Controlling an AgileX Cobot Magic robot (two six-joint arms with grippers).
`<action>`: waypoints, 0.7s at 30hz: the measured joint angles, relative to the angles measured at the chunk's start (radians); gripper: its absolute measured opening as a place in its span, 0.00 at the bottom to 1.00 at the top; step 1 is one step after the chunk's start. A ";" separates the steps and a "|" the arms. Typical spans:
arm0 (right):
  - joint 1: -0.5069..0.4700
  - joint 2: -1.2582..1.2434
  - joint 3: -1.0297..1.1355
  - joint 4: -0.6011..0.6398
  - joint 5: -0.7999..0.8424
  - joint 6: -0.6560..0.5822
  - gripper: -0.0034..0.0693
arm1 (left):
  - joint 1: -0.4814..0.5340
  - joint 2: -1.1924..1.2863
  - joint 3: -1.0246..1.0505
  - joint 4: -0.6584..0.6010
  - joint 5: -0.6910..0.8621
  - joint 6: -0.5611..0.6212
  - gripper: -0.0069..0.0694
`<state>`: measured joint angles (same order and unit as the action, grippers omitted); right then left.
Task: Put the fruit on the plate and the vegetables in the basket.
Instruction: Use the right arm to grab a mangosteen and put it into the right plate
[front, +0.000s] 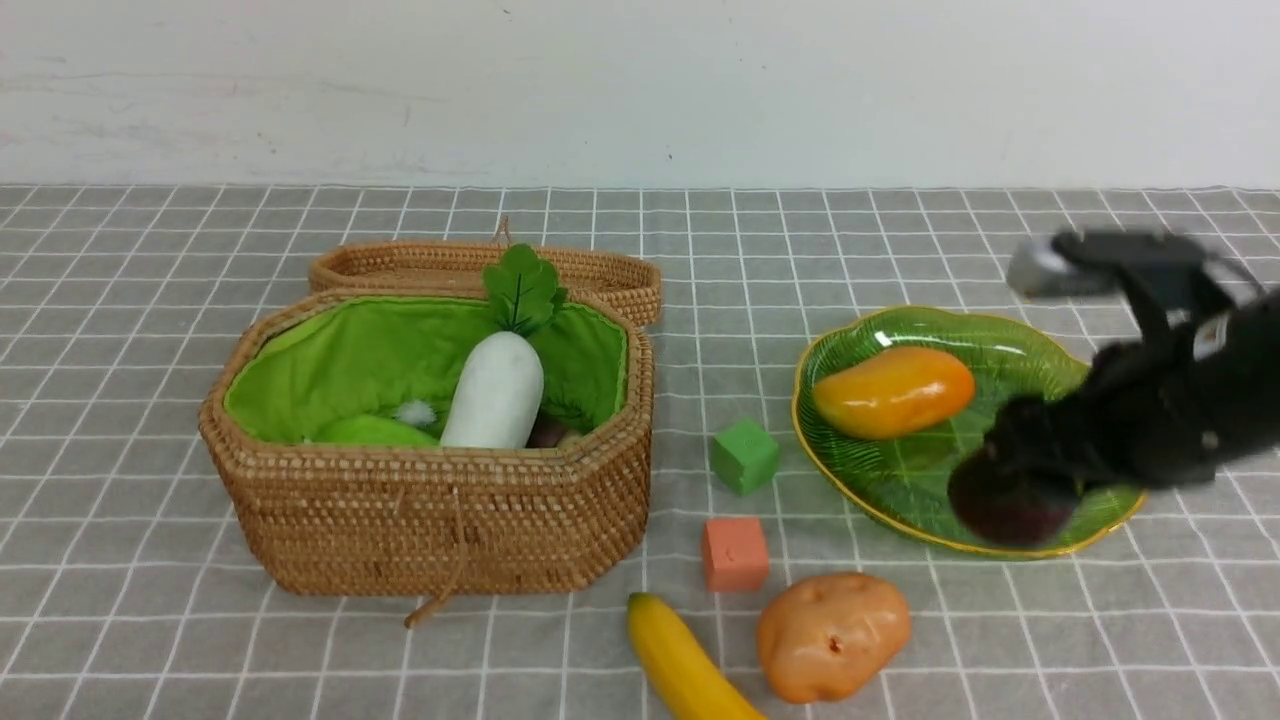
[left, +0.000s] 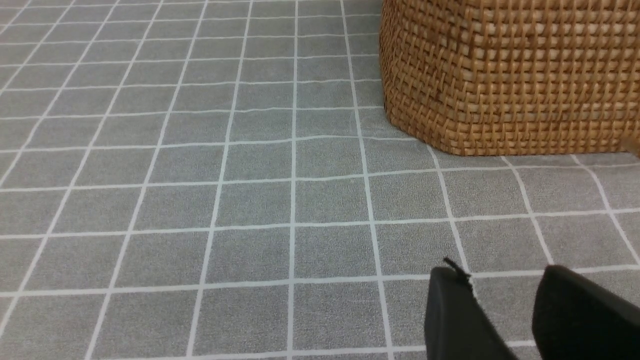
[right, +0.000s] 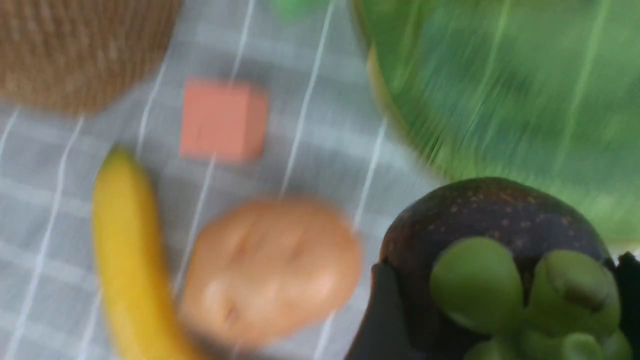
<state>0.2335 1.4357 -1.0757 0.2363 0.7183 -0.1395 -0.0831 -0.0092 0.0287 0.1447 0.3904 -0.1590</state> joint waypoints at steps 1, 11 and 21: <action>-0.005 0.021 -0.034 -0.031 -0.012 0.001 0.77 | 0.000 0.000 0.000 0.000 0.000 0.000 0.40; -0.137 0.323 -0.290 -0.092 -0.067 0.105 0.77 | 0.000 0.000 0.000 0.000 0.000 0.000 0.40; -0.197 0.474 -0.295 -0.099 -0.140 0.229 0.77 | 0.000 0.000 0.000 0.000 0.000 0.000 0.40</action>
<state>0.0370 1.9096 -1.3712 0.1373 0.5785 0.0896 -0.0831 -0.0092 0.0287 0.1447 0.3904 -0.1590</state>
